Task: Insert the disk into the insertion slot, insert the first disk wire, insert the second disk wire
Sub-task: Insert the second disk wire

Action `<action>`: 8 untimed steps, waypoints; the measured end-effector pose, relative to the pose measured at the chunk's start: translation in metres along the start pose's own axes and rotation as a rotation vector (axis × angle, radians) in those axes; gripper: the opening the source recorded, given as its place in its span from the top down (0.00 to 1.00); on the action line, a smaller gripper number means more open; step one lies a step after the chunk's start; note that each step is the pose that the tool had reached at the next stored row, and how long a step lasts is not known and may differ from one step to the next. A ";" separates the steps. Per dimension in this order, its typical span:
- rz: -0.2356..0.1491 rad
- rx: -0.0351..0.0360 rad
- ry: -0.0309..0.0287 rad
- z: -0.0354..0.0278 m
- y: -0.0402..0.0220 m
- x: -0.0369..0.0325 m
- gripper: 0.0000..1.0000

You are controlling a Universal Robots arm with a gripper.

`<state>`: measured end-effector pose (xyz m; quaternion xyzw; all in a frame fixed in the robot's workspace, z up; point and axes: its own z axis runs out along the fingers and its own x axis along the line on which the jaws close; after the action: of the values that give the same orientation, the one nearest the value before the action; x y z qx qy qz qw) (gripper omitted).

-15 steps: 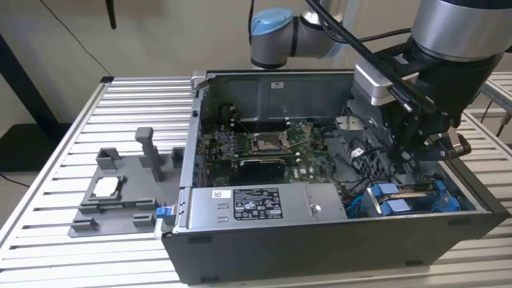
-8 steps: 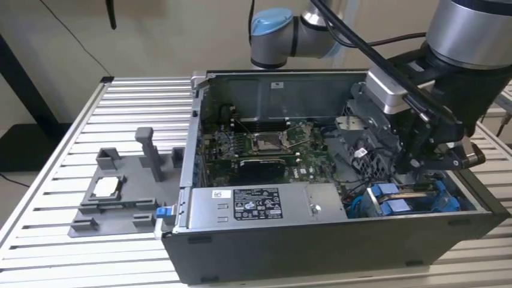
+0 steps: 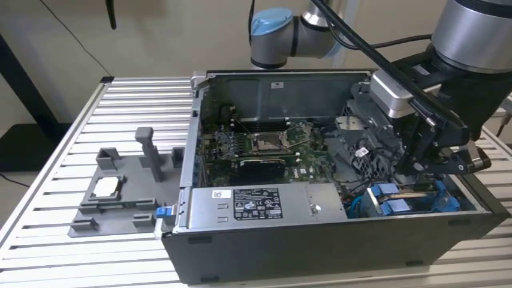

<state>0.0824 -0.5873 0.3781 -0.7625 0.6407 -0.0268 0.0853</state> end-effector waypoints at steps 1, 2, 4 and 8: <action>0.000 0.0000 0.0000 0.0000 0.0000 0.0000 0.84; 0.000 0.0000 0.0000 0.0000 0.0000 0.0000 0.84; 0.000 0.0000 0.0000 0.0001 0.0000 0.0000 0.84; 0.000 0.0000 0.0000 0.0004 0.0001 0.0001 0.84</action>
<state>0.0824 -0.5874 0.3777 -0.7625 0.6407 -0.0268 0.0853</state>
